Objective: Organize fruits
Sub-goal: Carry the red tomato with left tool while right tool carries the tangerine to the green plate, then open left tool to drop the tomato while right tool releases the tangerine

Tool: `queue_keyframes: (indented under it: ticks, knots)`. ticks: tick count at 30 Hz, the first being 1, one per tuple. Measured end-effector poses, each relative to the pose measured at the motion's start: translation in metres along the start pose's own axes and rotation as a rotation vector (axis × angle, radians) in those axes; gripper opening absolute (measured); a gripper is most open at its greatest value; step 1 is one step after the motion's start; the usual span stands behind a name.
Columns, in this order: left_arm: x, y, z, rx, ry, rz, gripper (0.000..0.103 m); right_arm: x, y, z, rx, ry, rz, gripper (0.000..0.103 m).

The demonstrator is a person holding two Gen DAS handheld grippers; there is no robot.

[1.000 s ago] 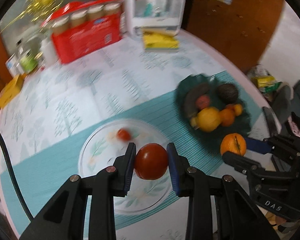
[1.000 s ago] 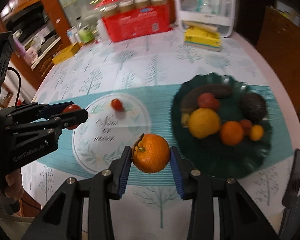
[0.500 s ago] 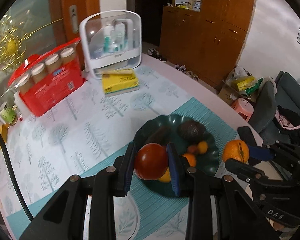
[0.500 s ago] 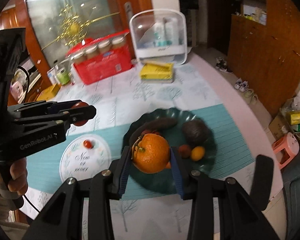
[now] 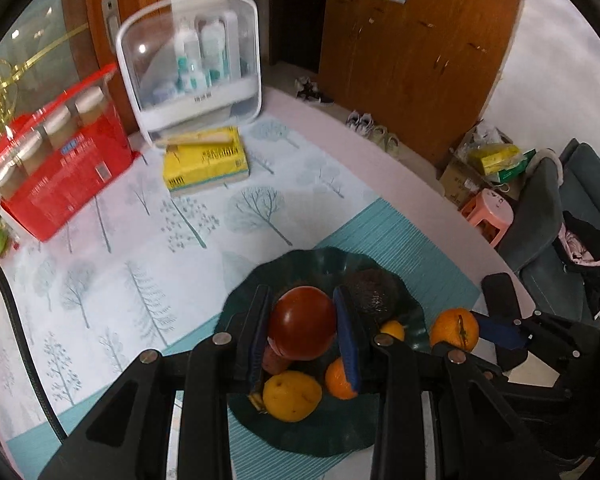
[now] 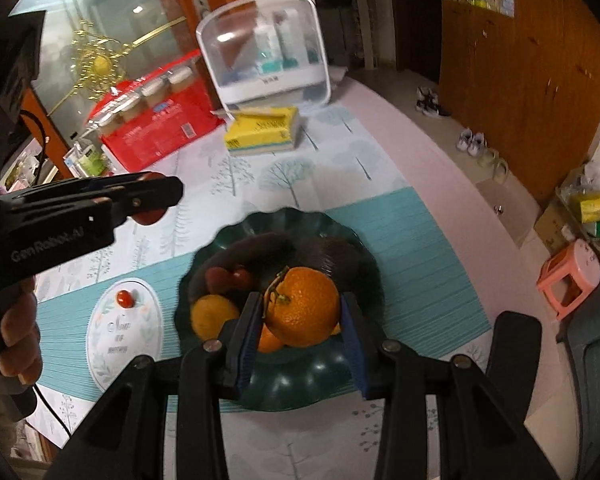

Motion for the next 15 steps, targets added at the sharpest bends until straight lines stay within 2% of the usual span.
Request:
queue_keyframes:
  ticks: [6, 11, 15]
  knots:
    - [0.002, 0.043, 0.017, -0.020, 0.002, -0.088, 0.030, -0.001, 0.031, 0.021, -0.059, 0.020, -0.076, 0.039]
    - [0.012, 0.081, 0.026, -0.041, 0.006, -0.176, 0.030, -0.006, 0.054, 0.014, -0.113, -0.043, -0.124, 0.039]
    - [0.019, 0.099, 0.028, -0.019, 0.016, -0.229, 0.030, -0.009, 0.073, 0.009, -0.143, -0.093, -0.161, 0.039]
Point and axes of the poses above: each gripper's, at about its wrist camera, not at the fingertips, and y roughly the way its jaws point, z to its right, x to its underside, the point moved 3 cm from there along y, roughly the way its jaws point, and after that the axes turned 13 degrees about -x, right-handed, at the moved point
